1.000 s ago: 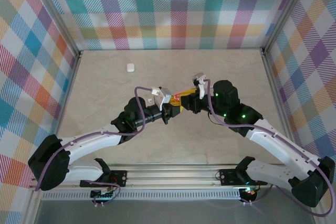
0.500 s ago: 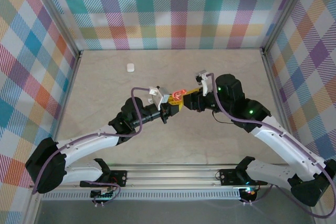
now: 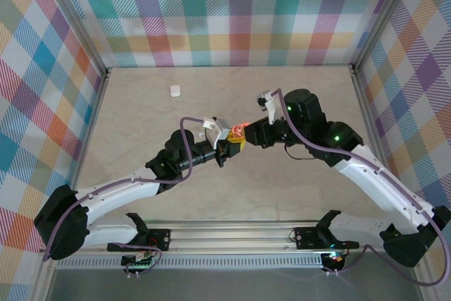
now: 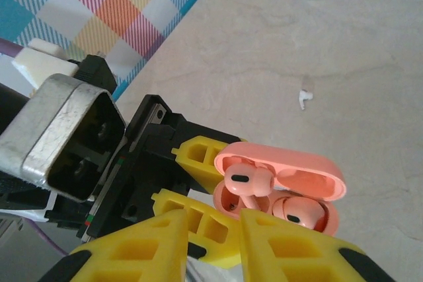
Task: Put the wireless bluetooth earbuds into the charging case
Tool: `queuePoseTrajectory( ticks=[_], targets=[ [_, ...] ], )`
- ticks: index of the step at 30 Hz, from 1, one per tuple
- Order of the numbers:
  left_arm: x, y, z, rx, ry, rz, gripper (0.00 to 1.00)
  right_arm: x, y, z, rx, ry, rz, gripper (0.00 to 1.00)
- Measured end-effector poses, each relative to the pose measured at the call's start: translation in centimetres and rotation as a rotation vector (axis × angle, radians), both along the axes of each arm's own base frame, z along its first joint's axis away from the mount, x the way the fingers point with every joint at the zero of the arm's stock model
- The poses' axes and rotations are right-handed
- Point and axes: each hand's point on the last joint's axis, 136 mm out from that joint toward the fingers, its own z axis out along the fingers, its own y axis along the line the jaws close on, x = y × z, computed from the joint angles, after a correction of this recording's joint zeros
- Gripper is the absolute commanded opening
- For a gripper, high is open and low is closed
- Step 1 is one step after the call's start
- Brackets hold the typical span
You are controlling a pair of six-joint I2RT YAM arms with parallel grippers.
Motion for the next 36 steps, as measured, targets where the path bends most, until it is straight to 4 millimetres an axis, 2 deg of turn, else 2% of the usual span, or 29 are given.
queuePoseTrajectory(
  ticks=[6, 19, 27, 36],
  targets=[
    [-0.1, 0.0, -0.3, 0.009, 0.008, -0.003, 0.0, 0.1, 0.6, -0.9, -0.04, 0.06, 0.02, 0.33],
    [0.0, -0.6, -0.3, 0.022, 0.008, -0.026, 0.0, 0.8, -0.1, -0.4, -0.107, 0.062, -0.019, 0.39],
    [-0.1, -0.7, -0.8, 0.04, 0.021, -0.035, 0.0, 0.9, -0.4, -1.7, -0.19, 0.106, -0.035, 0.4],
    [-0.1, -0.8, -1.0, 0.044, 0.026, -0.04, 0.0, 1.0, -0.5, -2.2, -0.228, 0.124, -0.043, 0.43]
  ],
)
